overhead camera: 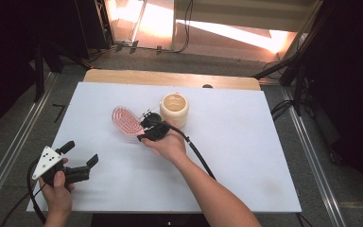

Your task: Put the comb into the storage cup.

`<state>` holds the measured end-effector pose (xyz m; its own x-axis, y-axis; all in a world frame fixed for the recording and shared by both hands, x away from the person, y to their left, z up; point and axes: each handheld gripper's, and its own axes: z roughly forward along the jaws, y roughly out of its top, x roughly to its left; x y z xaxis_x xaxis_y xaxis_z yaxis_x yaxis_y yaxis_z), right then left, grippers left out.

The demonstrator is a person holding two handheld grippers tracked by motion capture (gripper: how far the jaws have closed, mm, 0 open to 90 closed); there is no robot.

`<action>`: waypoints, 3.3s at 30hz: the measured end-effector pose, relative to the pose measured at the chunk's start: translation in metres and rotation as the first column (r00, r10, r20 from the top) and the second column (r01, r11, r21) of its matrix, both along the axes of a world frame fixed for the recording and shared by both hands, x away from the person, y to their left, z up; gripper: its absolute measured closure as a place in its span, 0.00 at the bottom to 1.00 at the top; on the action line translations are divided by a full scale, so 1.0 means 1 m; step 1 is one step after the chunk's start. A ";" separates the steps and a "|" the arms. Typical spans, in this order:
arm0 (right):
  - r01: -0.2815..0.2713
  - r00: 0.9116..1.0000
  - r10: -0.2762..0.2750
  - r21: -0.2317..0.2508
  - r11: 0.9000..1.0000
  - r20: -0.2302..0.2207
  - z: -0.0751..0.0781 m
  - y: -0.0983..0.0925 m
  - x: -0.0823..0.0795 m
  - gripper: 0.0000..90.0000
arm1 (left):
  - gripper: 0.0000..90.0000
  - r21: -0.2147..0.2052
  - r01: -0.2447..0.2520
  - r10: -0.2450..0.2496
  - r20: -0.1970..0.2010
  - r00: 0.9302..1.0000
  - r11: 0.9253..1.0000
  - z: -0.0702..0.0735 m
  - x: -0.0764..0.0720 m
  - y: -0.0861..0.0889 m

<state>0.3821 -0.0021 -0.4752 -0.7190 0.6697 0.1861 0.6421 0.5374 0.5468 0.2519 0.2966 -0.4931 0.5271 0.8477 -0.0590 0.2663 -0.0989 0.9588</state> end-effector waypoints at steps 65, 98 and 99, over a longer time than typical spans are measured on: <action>-0.029 0.959 -0.052 0.278 0.960 0.280 0.017 -0.078 -0.052 0.75 | 0.00 -0.051 0.227 -0.228 -0.017 0.973 0.973 0.066 0.041 -0.094; -0.082 0.934 -0.029 0.294 0.952 0.357 0.017 -0.085 -0.071 0.75 | 0.16 -0.177 0.216 -0.242 -0.140 0.960 0.960 0.078 0.071 -0.125; -0.082 0.934 -0.029 0.294 0.952 0.357 0.017 -0.085 -0.071 0.75 | 0.17 -0.177 0.216 -0.242 -0.140 0.960 0.960 0.078 0.071 -0.125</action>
<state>0.3114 -0.0867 -0.4579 -0.7913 0.6023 0.1053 0.3648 0.3268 0.8718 0.3226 0.1712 -0.4156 0.6787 0.6783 -0.2813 0.4046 -0.0257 0.9141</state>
